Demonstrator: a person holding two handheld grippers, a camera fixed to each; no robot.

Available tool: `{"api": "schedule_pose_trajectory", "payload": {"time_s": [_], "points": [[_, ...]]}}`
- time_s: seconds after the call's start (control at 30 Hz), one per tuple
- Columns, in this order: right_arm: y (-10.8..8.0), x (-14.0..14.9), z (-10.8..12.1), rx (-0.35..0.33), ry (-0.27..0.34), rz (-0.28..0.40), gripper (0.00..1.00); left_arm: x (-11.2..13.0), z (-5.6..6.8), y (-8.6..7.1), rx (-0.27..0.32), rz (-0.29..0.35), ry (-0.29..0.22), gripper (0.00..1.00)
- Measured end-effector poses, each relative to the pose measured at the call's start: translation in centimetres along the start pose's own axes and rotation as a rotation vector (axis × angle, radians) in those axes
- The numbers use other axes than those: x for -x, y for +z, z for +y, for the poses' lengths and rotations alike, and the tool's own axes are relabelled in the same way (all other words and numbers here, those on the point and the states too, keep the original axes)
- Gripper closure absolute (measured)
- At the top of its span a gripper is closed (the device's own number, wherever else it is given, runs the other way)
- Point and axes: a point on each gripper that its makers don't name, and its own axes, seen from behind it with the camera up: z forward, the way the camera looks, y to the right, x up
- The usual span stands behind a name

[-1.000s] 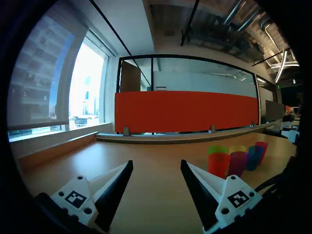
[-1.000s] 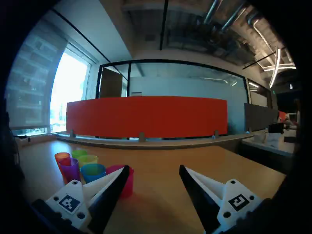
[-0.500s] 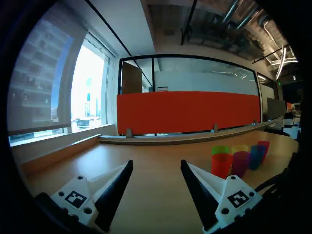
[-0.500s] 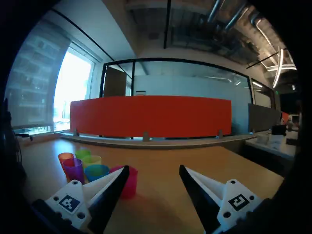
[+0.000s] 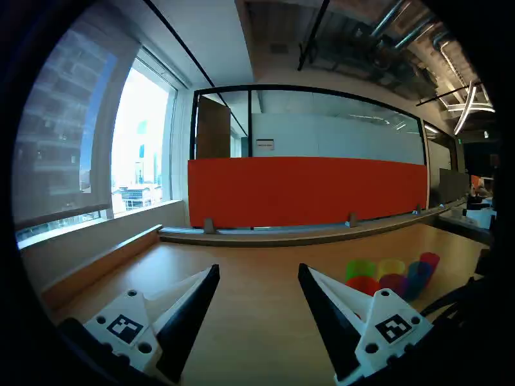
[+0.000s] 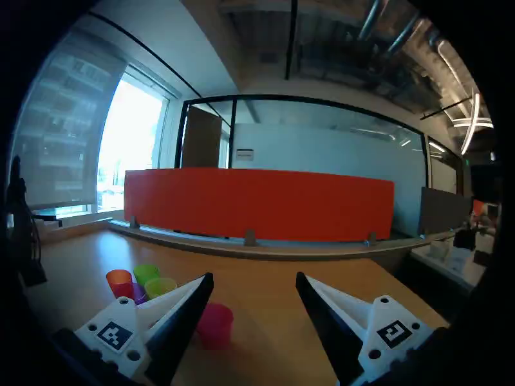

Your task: Pour water

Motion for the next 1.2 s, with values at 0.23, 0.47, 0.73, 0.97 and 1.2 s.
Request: {"api": "schedule_pose_trajectory", "payload": {"time_s": [0.23, 0.47, 0.73, 0.97, 1.2], "points": [[0.5, -4.4, 0.5, -0.006, 0.001, 0.002, 0.01, -4.9, 0.2, 0.5, 0.026, 0.013, 0.030, 0.10], [0.9, -8.8, 0.4, -0.025, 0.005, 0.027, 0.01, -9.9, 0.9, 0.6, 0.053, 0.039, 0.051, 0.10], [1.5, -11.7, 0.5, -0.031, -0.017, 0.041, 0.01, -13.9, 1.0, 1.0, 0.049, 0.072, 0.073, 0.10], [2.0, -11.8, 0.5, -0.036, -0.016, 0.032, 0.01, -14.1, 1.4, 1.6, 0.053, 0.071, 0.080, 0.10], [2.7, -11.7, 0.7, -0.039, -0.028, 0.028, 0.01, -14.1, 1.4, 2.5, 0.061, 0.067, 0.073, 0.10]]}}
